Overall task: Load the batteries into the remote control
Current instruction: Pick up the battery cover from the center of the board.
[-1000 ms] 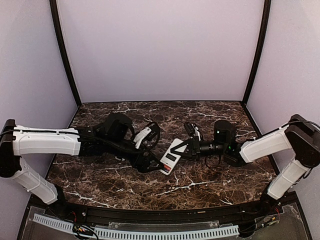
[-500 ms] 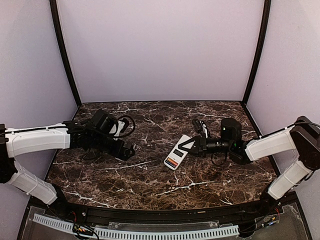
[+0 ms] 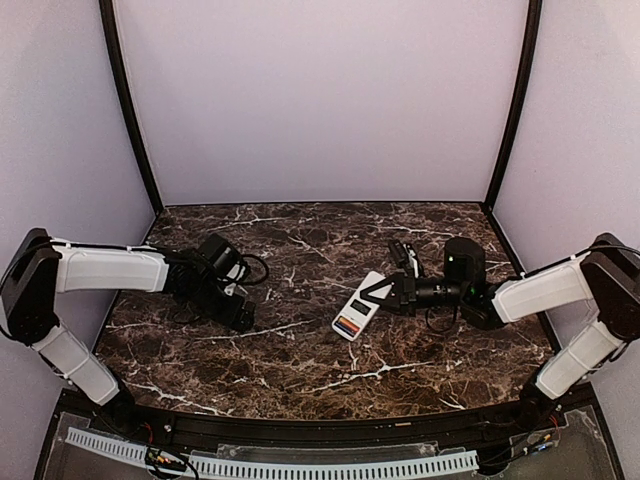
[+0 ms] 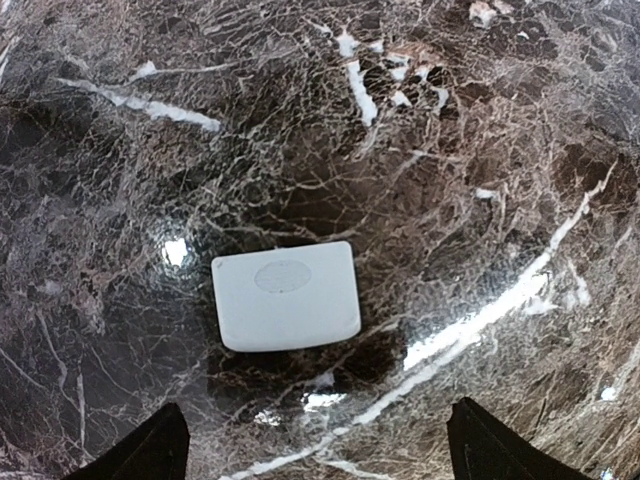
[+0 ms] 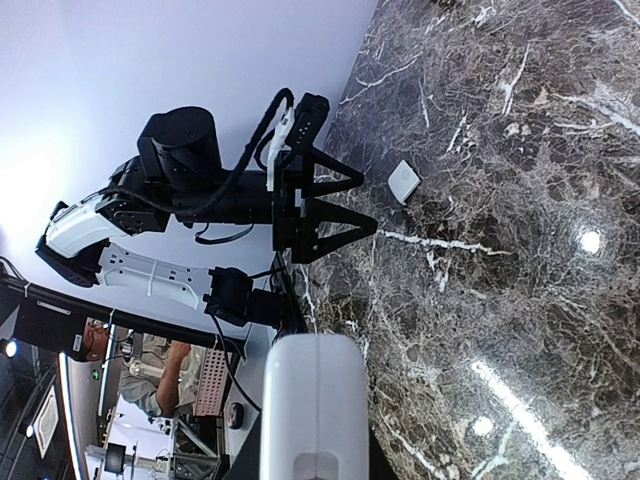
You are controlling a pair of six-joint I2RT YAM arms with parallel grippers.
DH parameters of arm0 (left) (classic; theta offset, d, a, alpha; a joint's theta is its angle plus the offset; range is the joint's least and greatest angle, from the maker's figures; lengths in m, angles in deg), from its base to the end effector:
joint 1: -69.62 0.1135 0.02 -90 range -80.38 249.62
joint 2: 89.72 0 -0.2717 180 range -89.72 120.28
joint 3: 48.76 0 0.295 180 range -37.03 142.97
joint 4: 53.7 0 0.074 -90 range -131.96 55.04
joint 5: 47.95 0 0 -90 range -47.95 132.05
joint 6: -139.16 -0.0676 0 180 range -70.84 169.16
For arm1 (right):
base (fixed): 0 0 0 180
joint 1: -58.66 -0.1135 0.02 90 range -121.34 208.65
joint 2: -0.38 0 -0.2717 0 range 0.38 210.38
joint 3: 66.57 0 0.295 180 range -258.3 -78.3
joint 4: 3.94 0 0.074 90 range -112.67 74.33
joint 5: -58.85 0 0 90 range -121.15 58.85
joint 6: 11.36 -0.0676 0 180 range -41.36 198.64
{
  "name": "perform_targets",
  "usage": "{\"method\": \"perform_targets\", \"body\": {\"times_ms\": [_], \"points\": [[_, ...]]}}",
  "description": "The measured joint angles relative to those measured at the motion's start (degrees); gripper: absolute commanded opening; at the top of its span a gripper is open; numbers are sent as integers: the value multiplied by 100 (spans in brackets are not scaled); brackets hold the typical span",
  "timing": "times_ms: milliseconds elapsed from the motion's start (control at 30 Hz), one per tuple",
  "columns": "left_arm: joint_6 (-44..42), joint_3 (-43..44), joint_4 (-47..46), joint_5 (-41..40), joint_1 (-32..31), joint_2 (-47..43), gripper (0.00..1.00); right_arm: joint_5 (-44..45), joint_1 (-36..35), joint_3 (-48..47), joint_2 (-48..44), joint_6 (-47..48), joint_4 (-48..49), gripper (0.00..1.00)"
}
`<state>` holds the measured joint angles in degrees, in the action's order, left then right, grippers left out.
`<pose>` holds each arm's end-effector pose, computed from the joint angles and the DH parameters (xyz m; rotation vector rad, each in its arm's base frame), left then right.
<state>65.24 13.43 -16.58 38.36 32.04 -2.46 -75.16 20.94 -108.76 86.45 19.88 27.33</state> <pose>0.2723 -0.2040 0.1348 0.4773 2.6285 -0.2217 0.2352 0.2413 0.1533 -0.2793 2.1455 1.7839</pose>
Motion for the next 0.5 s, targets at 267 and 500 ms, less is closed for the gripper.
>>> {"method": "perform_targets", "body": {"times_ms": [267, 500], "points": [[-46, 2, -107, -20, 63, 420, 81, -13, 39, 20, -4, 0, 4, 0], [-66, 87, -205, -46, 68, 730, 71, -28, 68, 28, -4, -2, 26, 0]]}}
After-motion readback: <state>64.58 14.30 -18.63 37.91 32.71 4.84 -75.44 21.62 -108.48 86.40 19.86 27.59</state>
